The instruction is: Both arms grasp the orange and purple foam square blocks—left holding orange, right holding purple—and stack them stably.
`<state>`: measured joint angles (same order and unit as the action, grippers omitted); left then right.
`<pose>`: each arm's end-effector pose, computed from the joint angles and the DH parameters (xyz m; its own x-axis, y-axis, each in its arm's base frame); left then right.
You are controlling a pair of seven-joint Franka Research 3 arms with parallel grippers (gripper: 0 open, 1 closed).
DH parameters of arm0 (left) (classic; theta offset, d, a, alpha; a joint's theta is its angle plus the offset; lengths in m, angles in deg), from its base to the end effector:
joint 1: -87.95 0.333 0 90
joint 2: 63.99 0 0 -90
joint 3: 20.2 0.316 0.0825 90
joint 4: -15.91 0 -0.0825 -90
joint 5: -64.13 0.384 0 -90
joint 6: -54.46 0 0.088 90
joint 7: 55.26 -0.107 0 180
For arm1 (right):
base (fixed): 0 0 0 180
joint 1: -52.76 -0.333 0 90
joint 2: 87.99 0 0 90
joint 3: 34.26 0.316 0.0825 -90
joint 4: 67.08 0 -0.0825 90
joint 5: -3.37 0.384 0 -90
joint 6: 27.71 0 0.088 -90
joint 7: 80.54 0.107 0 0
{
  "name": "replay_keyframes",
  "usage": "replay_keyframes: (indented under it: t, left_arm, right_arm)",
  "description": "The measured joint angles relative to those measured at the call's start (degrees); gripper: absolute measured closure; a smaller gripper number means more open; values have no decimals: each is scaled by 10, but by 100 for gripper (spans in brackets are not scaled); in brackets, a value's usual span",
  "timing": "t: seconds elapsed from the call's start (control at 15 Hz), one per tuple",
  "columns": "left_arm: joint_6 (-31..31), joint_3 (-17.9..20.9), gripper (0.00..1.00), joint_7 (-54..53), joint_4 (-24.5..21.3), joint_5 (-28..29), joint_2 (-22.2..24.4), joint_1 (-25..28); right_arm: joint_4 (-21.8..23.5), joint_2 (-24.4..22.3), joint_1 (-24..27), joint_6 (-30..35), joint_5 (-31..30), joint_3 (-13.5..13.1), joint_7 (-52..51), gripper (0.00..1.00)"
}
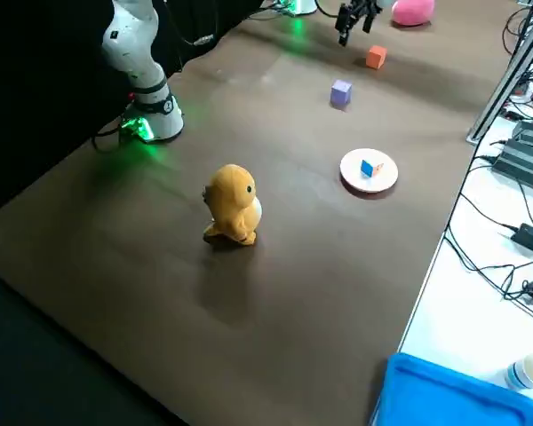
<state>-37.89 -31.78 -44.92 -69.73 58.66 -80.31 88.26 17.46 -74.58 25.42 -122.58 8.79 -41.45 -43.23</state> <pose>0.6176 -0.1185 0.4982 0.9825 -0.0123 -0.1858 0.0099 -0.9930 0.1179 0.5826 0.2324 0.5395 0.9503 -0.3008 -0.0806 -0.3032 -0.9527 -0.0198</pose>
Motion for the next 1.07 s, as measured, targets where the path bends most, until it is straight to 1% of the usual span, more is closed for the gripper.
replay_keyframes:
  t: [0.2, 0.27, 0.4, 0.53, 0.6, 0.67, 0.73, 0.87, 1.0, 1.07]
  left_arm:
    - [1, -2, 0, -21, 1, -13, -3, -1]
    - [2, -2, 0, -44, 1, -14, -3, -1]
    - [3, -2, 0, -121, 1, -25, -5, 5]
    - [5, -1, 0, -216, 0, -74, -16, 30]
    - [6, -1, 0, -305, 0, -114, -37, 60]
    - [15, -1, 0, -348, 0, -133, -48, 72]
    - [27, -1, 0, -396, 0, -160, -57, 83]
    - [54, -1, 0, -503, 0, -235, -72, 99]
    - [101, 0, 0, -630, -1, -318, -92, 114]
    - [111, 0, 0, -693, -1, -346, -105, 117]
  right_arm:
    - [1, 45, -39, -61, 2, 0, 147, 0]
    - [1, 59, -50, -80, 2, 0, 196, 0]
    - [1, 80, -66, -92, 3, 0, 254, 0]
    - [1, 95, -73, -96, 20, 0, 294, 0]
    - [1, 106, -73, -110, 37, -1, 326, 0]
    - [1, 108, -73, -117, 41, -3, 344, 0]
    - [1, 109, -71, -123, 46, -4, 364, 0]
    - [1, 109, -70, -131, 50, -6, 396, 0]
    - [1, 110, -73, -133, 50, -5, 414, 0]
    - [1, 110, -76, -133, 50, -5, 426, 0]
